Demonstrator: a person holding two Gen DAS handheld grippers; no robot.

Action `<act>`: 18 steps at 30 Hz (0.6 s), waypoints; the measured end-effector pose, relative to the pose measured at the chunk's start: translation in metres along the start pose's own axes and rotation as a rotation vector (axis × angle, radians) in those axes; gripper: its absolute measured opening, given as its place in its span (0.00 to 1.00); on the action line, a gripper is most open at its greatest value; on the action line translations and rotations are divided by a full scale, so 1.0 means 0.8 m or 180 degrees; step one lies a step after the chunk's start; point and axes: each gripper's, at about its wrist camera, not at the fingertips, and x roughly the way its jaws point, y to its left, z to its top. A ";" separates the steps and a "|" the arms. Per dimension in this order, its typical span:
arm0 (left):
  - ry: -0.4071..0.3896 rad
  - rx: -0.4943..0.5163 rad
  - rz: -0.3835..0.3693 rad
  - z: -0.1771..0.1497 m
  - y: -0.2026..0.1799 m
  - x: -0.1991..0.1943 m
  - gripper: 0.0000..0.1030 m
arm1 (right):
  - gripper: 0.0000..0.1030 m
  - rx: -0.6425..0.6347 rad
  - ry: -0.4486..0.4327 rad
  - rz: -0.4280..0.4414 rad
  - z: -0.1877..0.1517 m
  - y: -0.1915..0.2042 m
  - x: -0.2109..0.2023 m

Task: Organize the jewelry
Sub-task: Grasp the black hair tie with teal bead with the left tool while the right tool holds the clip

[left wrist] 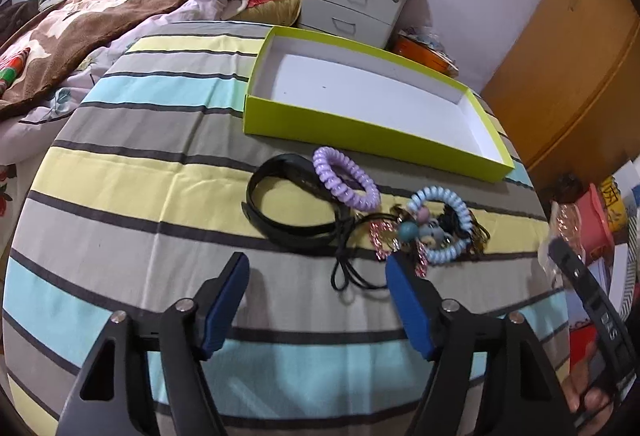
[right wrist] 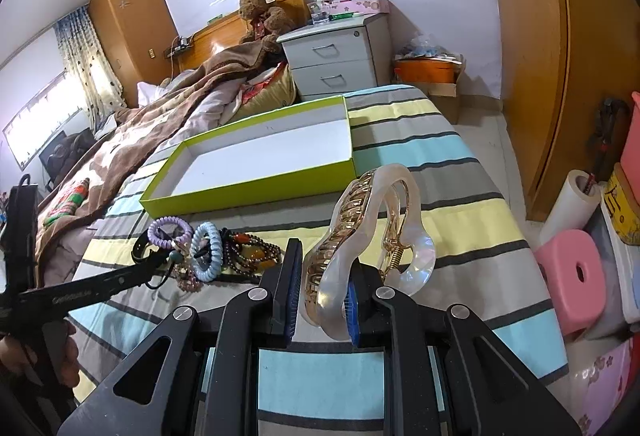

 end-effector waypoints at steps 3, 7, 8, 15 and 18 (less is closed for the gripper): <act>0.0041 0.0044 0.0072 -0.002 -0.004 0.005 0.58 | 0.19 0.0016 -0.0015 0.0009 -0.001 -0.002 -0.001; 0.0044 0.0144 0.0144 -0.004 -0.013 0.006 0.46 | 0.19 0.0029 -0.0024 0.0022 -0.002 -0.004 -0.002; 0.0034 0.0168 0.0168 -0.004 -0.015 0.006 0.41 | 0.19 0.0028 -0.0024 0.0025 -0.003 -0.004 -0.003; 0.0002 0.0240 0.0234 -0.006 -0.020 0.007 0.17 | 0.19 0.0027 -0.0025 0.0029 -0.003 -0.004 -0.003; -0.0022 0.0235 0.0196 -0.008 -0.020 0.005 0.15 | 0.19 0.0021 -0.0032 0.0021 -0.003 -0.004 -0.004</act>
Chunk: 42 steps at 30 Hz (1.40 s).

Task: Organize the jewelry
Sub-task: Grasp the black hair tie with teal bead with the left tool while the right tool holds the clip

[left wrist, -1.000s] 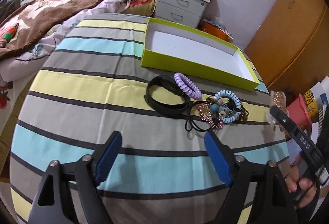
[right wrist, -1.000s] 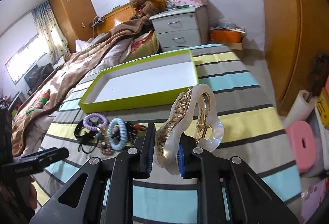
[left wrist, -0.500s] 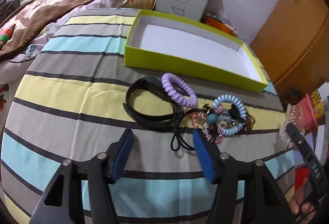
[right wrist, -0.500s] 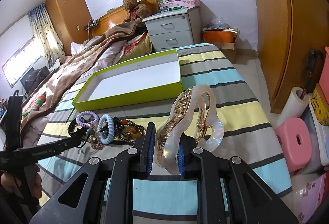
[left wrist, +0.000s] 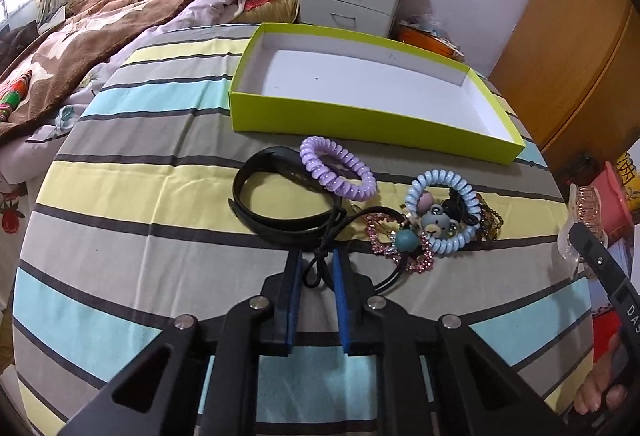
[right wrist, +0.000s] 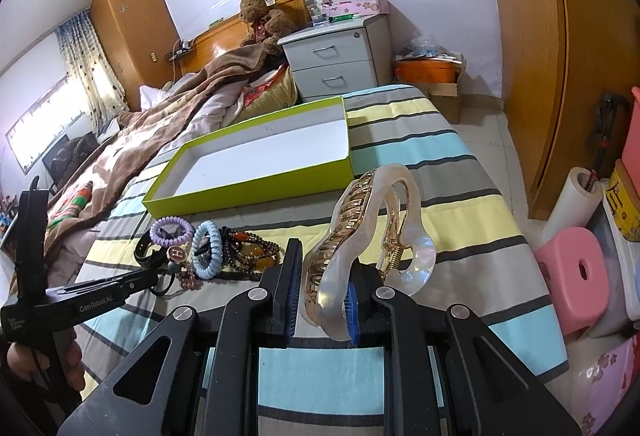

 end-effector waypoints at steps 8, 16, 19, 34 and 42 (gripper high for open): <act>-0.0167 0.0031 -0.0035 -0.002 0.000 -0.020 0.10 | 0.19 -0.0016 -0.0041 0.0017 -0.002 0.004 -0.009; -0.0350 0.0054 -0.0107 -0.001 0.003 -0.050 0.10 | 0.19 -0.0055 -0.0104 0.0031 -0.001 0.007 -0.019; -0.0422 0.0045 -0.0181 0.003 0.003 -0.062 0.10 | 0.19 -0.0069 -0.0119 0.0031 -0.002 0.009 -0.022; -0.0112 0.0379 -0.0259 -0.011 -0.021 -0.024 0.33 | 0.19 -0.0075 -0.0086 0.0044 -0.002 0.009 -0.023; -0.0028 0.0447 0.0013 -0.013 -0.030 0.001 0.33 | 0.19 -0.0065 -0.0075 0.0039 -0.004 0.008 -0.022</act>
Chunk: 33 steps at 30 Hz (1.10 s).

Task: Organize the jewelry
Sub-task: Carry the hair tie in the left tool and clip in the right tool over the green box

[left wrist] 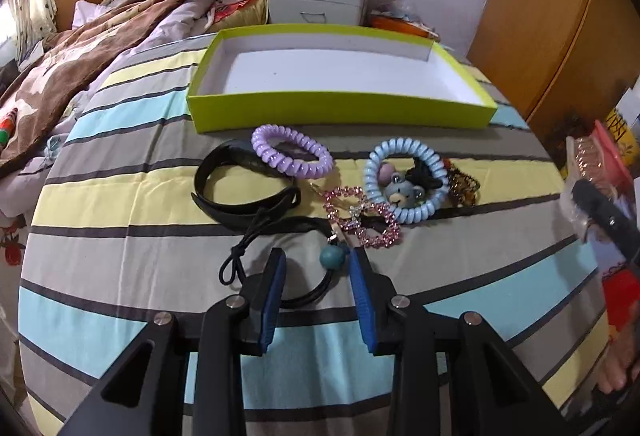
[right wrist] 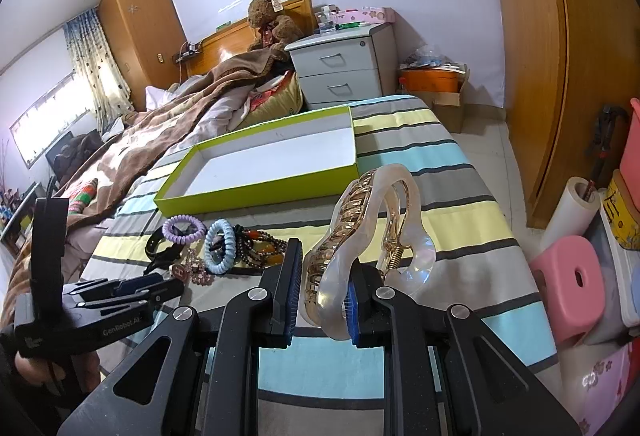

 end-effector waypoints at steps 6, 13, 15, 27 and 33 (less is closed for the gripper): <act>-0.0006 0.0074 0.0050 0.002 -0.004 0.002 0.16 | 0.19 -0.0025 0.0023 0.0004 -0.002 0.000 0.000; -0.0058 0.0045 0.0003 0.001 0.001 -0.008 0.16 | 0.19 -0.0036 0.0033 -0.0013 0.001 0.001 0.001; -0.0100 0.0042 -0.0011 0.002 0.002 -0.016 0.16 | 0.19 -0.0036 0.0019 -0.0016 0.002 0.002 0.001; -0.0379 0.0031 -0.0030 0.036 0.011 -0.063 0.16 | 0.19 -0.0245 -0.0137 -0.0049 0.043 0.023 -0.013; -0.0457 0.0003 -0.0034 0.060 0.022 -0.072 0.16 | 0.19 -0.0389 -0.0167 -0.0063 0.067 0.036 -0.005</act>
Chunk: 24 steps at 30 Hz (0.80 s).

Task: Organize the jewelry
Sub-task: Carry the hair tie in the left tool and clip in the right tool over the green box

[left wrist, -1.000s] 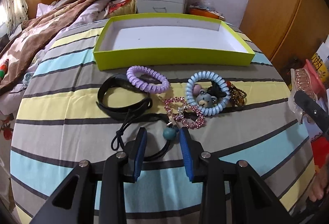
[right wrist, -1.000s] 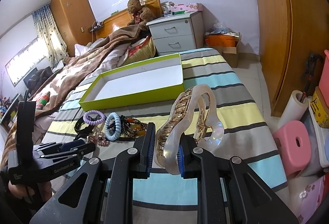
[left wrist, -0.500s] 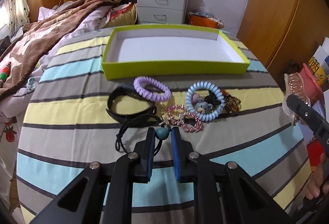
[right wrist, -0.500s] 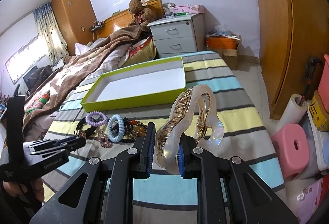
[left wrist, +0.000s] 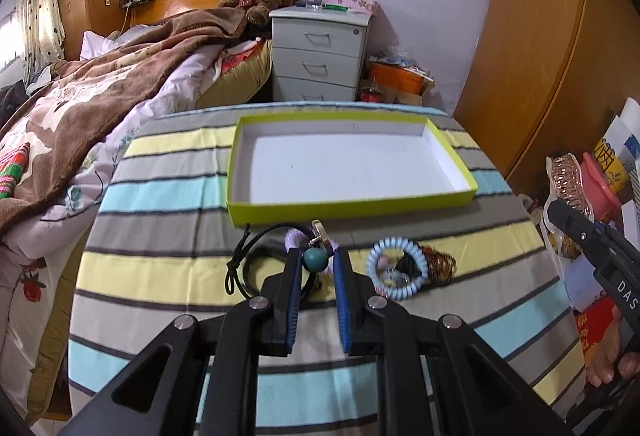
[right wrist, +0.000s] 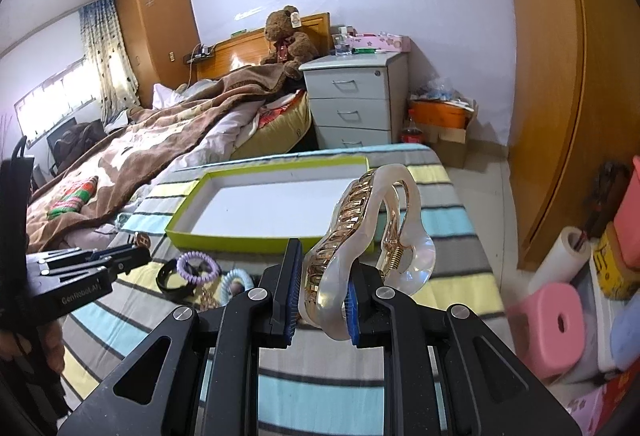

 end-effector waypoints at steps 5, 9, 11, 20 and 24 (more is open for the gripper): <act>-0.0041 -0.0044 -0.0032 0.026 0.011 0.006 0.16 | 0.19 -0.0118 0.0048 0.0033 0.025 0.007 0.021; -0.0047 -0.0037 -0.0040 0.047 0.018 0.018 0.16 | 0.19 -0.0233 0.0143 0.0009 0.042 0.009 0.049; -0.0057 -0.0034 -0.0052 0.057 0.020 0.025 0.16 | 0.19 -0.0273 0.0197 -0.0007 0.051 0.011 0.065; 0.0020 -0.0074 -0.0070 0.096 0.031 0.079 0.16 | 0.19 -0.0503 0.0479 -0.0061 0.072 0.015 0.147; 0.0103 -0.0084 -0.0096 0.107 0.030 0.108 0.16 | 0.19 -0.0555 0.0621 -0.0087 0.079 0.010 0.184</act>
